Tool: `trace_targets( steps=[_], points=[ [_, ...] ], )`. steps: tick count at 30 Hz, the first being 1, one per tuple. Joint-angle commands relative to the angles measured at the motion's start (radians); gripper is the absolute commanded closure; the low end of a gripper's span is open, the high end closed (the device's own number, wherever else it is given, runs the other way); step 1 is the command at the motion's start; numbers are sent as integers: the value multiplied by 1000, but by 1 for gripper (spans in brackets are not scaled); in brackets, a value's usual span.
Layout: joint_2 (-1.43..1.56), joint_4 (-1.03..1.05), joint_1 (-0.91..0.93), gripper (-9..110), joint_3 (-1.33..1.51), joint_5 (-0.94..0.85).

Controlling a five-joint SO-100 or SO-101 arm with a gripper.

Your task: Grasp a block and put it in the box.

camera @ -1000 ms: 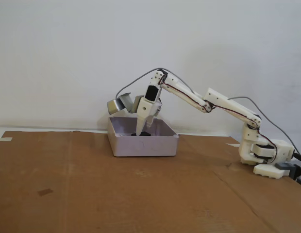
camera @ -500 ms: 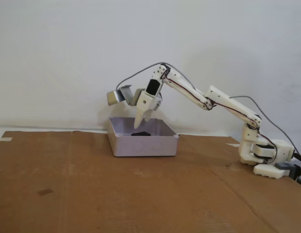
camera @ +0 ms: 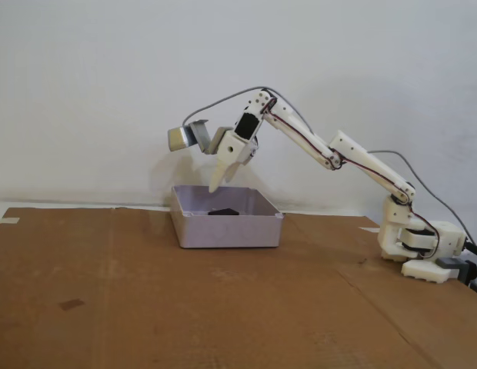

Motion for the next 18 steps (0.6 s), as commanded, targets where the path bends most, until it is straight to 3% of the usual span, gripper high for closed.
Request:
trace_targets(
  steps=[1, 6, 13, 18],
  points=[
    [210, -40, -31, 58, -109, -9],
    [210, -40, -55, 60, -109, -9],
    [232, -40, -58, 83, -114, -9],
    [250, -40, -58, 90, -112, -9]
  ],
)
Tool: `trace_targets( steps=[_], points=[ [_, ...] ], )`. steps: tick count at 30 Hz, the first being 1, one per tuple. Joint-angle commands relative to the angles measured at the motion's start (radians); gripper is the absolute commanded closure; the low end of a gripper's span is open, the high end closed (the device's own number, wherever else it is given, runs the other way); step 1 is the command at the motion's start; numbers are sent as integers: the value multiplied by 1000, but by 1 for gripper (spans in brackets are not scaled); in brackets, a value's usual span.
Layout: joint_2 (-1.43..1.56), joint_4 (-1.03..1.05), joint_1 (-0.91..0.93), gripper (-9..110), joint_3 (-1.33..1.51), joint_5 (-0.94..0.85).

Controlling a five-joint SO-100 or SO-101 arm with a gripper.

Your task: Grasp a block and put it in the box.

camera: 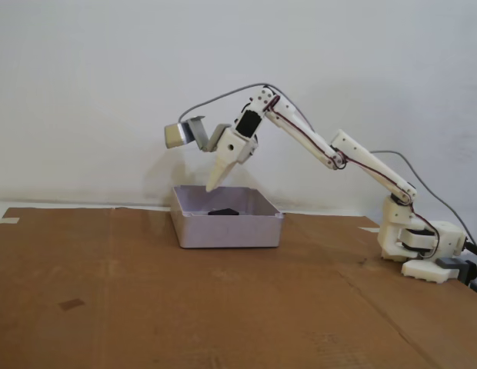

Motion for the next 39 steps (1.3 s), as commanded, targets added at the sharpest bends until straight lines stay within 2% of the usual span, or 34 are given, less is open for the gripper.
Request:
trace_targets(
  steps=[1, 8, 18, 39],
  points=[
    [225, -35, -6, 90, -112, -9],
    [233, -35, -6, 102, -114, -9],
    [249, -100, -25, 101, -110, -9],
    [304, -84, -26, 101, -100, -11]
  ],
)
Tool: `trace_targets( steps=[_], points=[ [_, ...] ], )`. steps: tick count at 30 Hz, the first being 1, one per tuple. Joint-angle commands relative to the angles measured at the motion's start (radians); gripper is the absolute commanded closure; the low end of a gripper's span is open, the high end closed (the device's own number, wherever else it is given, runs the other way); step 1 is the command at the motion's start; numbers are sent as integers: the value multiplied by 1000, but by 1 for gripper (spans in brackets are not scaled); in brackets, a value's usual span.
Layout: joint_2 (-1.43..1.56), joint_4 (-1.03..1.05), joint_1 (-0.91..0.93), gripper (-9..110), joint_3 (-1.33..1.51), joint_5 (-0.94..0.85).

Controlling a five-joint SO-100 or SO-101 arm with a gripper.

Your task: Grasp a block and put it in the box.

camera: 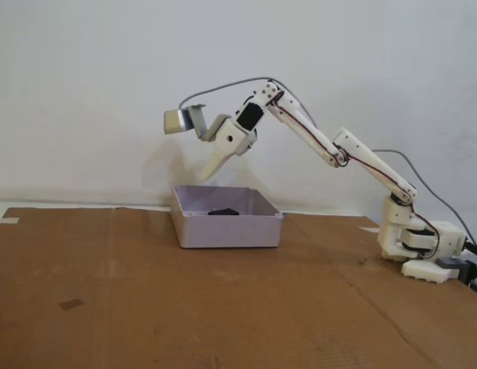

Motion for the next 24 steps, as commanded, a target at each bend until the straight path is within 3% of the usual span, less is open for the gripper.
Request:
trace_targets(
  steps=[1, 19, 24],
  points=[
    [267, -25, -14, 101, -100, -11],
    [428, -17, -114, 101, -98, -11],
    [500, 137, -129, 101, -98, -11]
  ],
)
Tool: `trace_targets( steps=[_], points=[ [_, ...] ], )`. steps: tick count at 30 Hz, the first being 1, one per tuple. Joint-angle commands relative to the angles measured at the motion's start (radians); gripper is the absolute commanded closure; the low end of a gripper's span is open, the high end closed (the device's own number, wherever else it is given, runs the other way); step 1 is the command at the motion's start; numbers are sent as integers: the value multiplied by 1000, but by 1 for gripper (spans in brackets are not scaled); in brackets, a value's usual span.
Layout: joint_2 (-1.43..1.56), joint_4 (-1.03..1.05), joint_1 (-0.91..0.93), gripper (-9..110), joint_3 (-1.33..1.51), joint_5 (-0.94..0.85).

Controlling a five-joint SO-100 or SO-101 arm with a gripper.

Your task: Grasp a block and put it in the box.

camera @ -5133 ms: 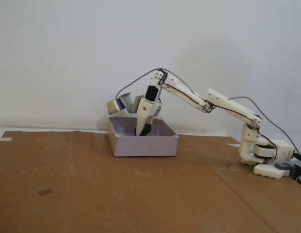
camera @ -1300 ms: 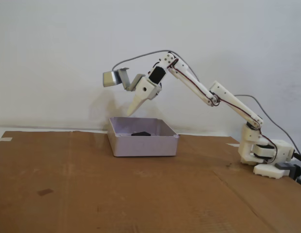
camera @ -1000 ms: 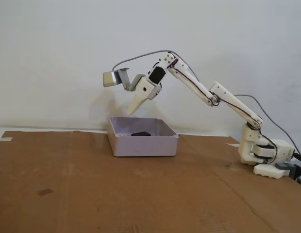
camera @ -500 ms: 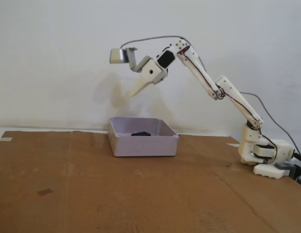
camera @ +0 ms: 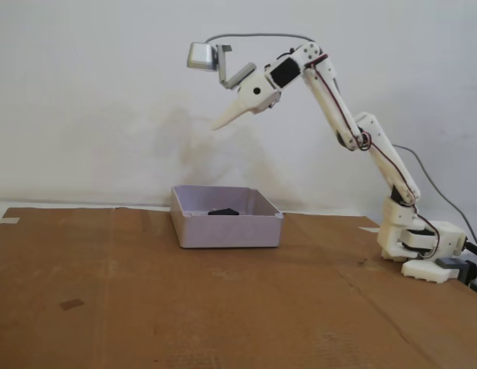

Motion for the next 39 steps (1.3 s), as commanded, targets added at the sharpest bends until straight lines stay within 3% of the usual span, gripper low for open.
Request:
trace_targets(
  steps=[1, 13, 28, 39],
  points=[
    [230, 112, -6, 101, -98, -11],
    [354, 179, -51, 101, -60, -11],
    [716, 164, -97, 101, 543, -58],
    [928, 163, -94, 101, 834, -100]
  ],
)
